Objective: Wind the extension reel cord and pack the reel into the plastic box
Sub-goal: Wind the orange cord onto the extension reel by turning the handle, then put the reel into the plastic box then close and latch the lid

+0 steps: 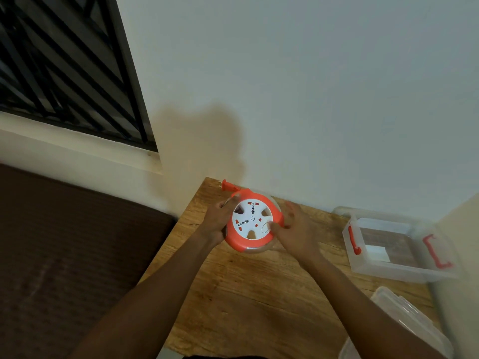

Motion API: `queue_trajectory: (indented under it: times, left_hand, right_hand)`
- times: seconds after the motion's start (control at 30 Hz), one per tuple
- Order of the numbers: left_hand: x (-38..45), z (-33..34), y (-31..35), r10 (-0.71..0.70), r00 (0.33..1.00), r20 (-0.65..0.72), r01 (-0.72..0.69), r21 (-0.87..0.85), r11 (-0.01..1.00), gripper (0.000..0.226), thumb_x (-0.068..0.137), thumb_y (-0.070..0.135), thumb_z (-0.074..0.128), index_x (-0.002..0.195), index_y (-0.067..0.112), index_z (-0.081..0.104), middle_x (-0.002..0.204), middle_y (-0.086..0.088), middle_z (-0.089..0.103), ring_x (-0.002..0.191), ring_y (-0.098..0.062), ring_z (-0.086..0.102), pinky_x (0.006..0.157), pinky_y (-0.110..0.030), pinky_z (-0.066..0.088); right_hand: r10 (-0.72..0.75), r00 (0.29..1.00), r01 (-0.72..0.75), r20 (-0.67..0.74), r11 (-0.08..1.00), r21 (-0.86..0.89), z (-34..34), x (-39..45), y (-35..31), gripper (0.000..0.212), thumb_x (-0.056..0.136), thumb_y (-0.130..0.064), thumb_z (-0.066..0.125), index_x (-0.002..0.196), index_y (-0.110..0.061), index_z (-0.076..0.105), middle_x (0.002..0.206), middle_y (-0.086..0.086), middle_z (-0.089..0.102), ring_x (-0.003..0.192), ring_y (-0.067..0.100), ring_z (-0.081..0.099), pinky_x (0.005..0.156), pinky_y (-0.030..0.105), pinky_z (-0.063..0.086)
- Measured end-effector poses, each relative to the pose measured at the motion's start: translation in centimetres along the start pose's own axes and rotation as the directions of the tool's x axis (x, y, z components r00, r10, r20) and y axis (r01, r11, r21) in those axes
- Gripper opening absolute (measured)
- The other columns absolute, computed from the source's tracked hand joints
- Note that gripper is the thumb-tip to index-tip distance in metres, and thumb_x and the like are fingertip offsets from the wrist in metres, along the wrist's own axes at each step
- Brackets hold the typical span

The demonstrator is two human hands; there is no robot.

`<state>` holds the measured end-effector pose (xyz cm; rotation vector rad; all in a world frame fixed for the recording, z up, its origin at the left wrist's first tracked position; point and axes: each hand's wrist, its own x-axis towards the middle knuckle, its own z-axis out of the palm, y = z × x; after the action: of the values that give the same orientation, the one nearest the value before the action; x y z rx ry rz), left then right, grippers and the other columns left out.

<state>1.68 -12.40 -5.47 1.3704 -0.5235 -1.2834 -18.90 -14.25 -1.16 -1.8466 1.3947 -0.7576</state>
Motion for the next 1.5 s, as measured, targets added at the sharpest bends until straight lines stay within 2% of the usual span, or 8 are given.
queue_trajectory:
  times: [0.1,0.37,0.6,0.9,1.0,1.13,1.3,1.5]
  left_hand:
    - [0.0,-0.5,-0.6,0.008,0.999,-0.031,-0.008,-0.01,1.0,0.038,0.093,0.045,0.073,0.11,0.011,0.077,0.105,-0.015,0.081,0.094,-0.037,0.078,0.085,-0.055,0.062]
    - [0.6,-4.4,-1.8,0.012,0.998,-0.066,0.0,0.175,0.985,0.024,0.096,0.011,0.061,0.118,0.006,0.069,0.115,-0.022,0.076,0.104,-0.044,0.073,0.083,-0.046,0.059]
    - [2.0,-6.9,-3.1,0.016,0.987,-0.16,0.045,0.369,0.928,0.039,0.098,0.008,0.065,0.137,0.01,0.063,0.13,-0.012,0.069,0.116,-0.033,0.068,0.088,-0.041,0.061]
    - [3.0,-8.0,-4.3,0.092,0.962,-0.256,0.046,0.489,0.871,0.032,0.095,-0.003,0.06,0.123,0.008,0.072,0.107,-0.005,0.074,0.113,-0.034,0.07,0.083,-0.037,0.062]
    - [2.8,-7.5,-4.8,0.17,0.932,-0.32,0.06,0.598,0.799,0.039,0.097,0.003,0.061,0.136,0.006,0.066,0.13,-0.015,0.07,0.121,-0.034,0.065,0.101,-0.048,0.057]
    - [2.3,-6.5,-5.3,0.275,0.898,-0.345,0.032,0.672,0.74,0.032,0.097,0.002,0.059,0.128,0.002,0.068,0.127,-0.02,0.071,0.119,-0.037,0.064,0.1,-0.043,0.052]
    - [1.2,-3.9,-5.7,0.412,0.883,-0.224,-0.022,0.857,0.514,0.045,0.093,0.012,0.068,0.137,0.01,0.061,0.14,-0.012,0.062,0.133,-0.035,0.051,0.114,-0.047,0.039]
    - [0.6,4.8,-7.1,0.393,0.905,0.163,-0.353,0.803,0.48,0.043,0.091,0.012,0.072,0.134,0.007,0.064,0.137,-0.013,0.061,0.129,-0.034,0.053,0.105,-0.037,0.038]
  right_hand:
    - [0.382,0.89,-0.455,0.247,0.762,0.461,1.5,0.1,1.2,0.044,0.087,-0.012,0.073,0.127,-0.018,0.056,0.104,0.005,0.074,0.079,0.019,0.074,0.061,0.031,0.059]
    - [0.517,0.793,-0.604,0.322,0.604,0.52,7.5,1.2,2.9,0.053,0.085,-0.003,0.075,0.132,-0.008,0.052,0.105,0.018,0.072,0.08,0.03,0.073,0.071,0.045,0.061]
    - [0.532,0.802,-0.597,0.272,0.712,0.37,10.3,2.9,3.0,0.059,0.085,-0.003,0.074,0.139,-0.01,0.05,0.122,0.014,0.067,0.087,0.026,0.071,0.069,0.04,0.062]
    - [0.513,0.828,-0.561,0.227,0.742,0.368,12.4,3.8,4.0,0.057,0.078,0.005,0.075,0.131,-0.008,0.058,0.108,0.01,0.07,0.083,0.023,0.071,0.069,0.042,0.062]
    - [0.486,0.852,-0.523,0.193,0.78,0.344,12.7,3.9,4.3,0.054,0.077,0.003,0.076,0.128,-0.008,0.062,0.107,0.009,0.072,0.086,0.025,0.071,0.075,0.045,0.061]
    - [0.419,0.897,-0.441,0.141,0.868,0.227,12.3,3.7,4.8,0.043,0.074,-0.01,0.082,0.115,-0.011,0.07,0.1,0.008,0.075,0.086,0.021,0.071,0.081,0.043,0.059]
    - [0.377,0.916,-0.396,0.137,0.905,0.156,10.0,1.6,6.9,0.031,0.081,-0.023,0.076,0.11,-0.019,0.069,0.093,-0.006,0.068,0.087,0.017,0.067,0.081,0.037,0.057]
    - [0.408,0.913,-0.405,0.014,0.902,0.146,3.8,-3.9,11.2,0.02,0.084,-0.016,0.072,0.101,-0.026,0.071,0.091,-0.014,0.068,0.086,0.0,0.064,0.07,0.016,0.049]
